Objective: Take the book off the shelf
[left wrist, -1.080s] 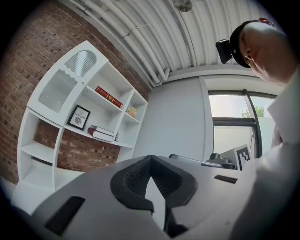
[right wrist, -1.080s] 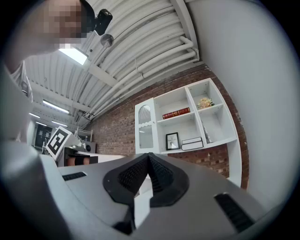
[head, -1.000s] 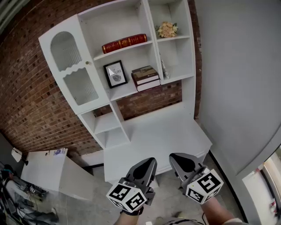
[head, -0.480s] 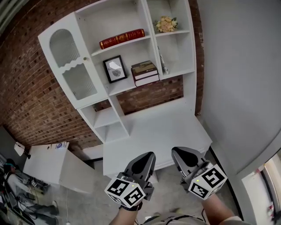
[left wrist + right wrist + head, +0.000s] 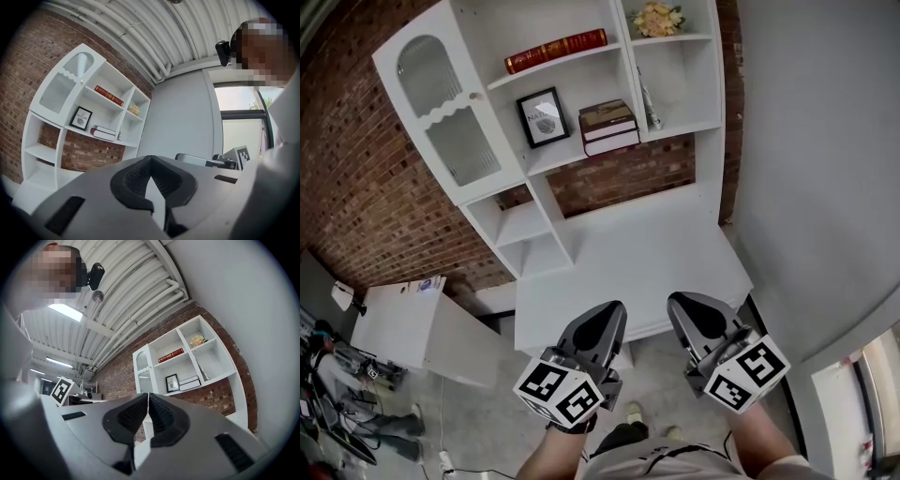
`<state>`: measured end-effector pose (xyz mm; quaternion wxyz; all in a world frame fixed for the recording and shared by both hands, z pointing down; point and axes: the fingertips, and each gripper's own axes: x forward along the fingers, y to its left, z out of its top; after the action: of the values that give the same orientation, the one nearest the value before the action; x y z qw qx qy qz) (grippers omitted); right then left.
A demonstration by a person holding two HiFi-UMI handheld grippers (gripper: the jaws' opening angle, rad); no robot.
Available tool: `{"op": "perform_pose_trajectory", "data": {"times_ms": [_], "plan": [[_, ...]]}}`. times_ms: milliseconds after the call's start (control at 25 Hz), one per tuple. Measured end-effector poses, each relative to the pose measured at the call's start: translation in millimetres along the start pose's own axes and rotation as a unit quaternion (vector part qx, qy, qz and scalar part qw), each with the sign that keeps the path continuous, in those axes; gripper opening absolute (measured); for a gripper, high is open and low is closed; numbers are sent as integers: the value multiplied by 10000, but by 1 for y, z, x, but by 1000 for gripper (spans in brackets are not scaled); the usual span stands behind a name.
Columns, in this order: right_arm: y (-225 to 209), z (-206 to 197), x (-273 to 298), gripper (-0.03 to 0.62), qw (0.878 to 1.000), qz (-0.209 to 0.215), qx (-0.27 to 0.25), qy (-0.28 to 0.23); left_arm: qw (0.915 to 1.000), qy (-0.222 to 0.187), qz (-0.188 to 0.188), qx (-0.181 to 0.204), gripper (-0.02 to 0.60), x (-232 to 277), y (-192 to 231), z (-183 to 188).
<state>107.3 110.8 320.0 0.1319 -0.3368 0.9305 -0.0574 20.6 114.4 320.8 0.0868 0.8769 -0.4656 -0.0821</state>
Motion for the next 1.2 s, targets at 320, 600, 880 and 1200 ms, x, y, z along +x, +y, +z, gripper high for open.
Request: {"op": "perform_pose_trajectory", "data": {"times_ms": [320, 600, 880, 1200], "plan": [[-26, -12, 25, 18, 9999, -84, 27, 70, 9999, -25, -85, -90, 11, 29, 28, -3], [-65, -20, 86, 18, 9995, -266, -39, 145, 9999, -36, -117, -73, 12, 72, 92, 5], [-112, -20, 166, 18, 9981, -607, -120, 75, 9995, -132, -165, 233, 11, 128, 179, 30], [-160, -19, 237, 18, 9941, -1048, -263, 17, 9974, -160, -175, 679, 12, 185, 256, 59]]}}
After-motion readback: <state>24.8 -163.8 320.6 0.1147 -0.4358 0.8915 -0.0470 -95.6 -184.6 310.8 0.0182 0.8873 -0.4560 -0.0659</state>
